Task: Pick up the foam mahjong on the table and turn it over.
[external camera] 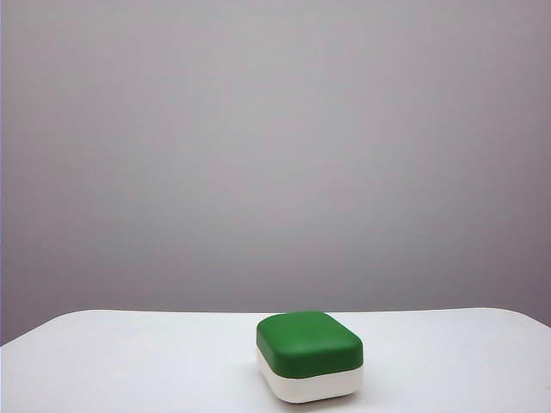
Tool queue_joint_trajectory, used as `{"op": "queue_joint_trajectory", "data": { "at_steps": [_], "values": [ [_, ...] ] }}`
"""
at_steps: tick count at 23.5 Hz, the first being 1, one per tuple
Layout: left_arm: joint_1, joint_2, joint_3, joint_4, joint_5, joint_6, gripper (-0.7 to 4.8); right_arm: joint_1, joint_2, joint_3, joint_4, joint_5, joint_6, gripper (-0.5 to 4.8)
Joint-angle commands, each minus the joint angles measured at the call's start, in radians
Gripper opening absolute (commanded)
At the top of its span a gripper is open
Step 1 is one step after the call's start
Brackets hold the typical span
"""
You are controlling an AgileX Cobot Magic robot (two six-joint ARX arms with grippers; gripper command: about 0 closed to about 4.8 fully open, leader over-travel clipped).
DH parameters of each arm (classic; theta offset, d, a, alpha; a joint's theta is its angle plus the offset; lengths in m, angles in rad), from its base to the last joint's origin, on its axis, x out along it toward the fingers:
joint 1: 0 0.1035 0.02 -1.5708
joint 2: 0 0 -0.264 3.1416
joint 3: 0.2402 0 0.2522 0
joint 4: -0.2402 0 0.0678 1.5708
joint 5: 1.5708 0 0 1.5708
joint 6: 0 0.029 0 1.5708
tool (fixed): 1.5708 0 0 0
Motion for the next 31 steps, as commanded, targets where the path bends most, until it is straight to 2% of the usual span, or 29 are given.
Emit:
{"op": "queue_joint_trajectory", "data": {
  "at_steps": [1, 13, 16, 18, 22, 28, 31],
  "values": [
    [0.000, 0.001, -0.005, 0.018, 0.005, 0.001, -0.05, 0.001, -0.011, -0.019, -0.003, -0.002, 0.004, -0.01],
    [0.000, 0.001, -0.063, 0.025, -0.006, 0.005, -0.05, 0.001, -0.016, -0.116, 0.032, -0.029, 0.000, -0.01],
    [0.000, -0.002, -0.072, 0.076, -0.007, 0.005, -0.05, 0.001, -0.057, -0.126, 0.029, -0.023, -0.008, -0.01],
    [0.000, -0.002, -0.073, 0.083, -0.046, 0.013, -0.05, 0.000, -0.084, -0.132, 0.016, -0.022, -0.008, -0.01],
    [0.000, -0.002, -0.074, 0.081, -0.064, 0.069, -0.05, 0.000, -0.084, -0.154, 0.007, -0.022, -0.008, -0.01],
    [0.000, -0.002, -0.093, 0.071, -0.139, 0.072, -0.05, 0.001, -0.084, -0.200, -0.016, -0.022, -0.007, -0.01],
    [0.000, -0.002, -0.093, 0.023, -0.185, 0.072, -0.05, 0.001, -0.085, -0.200, -0.044, 0.010, -0.007, -0.01]
  ]
}}
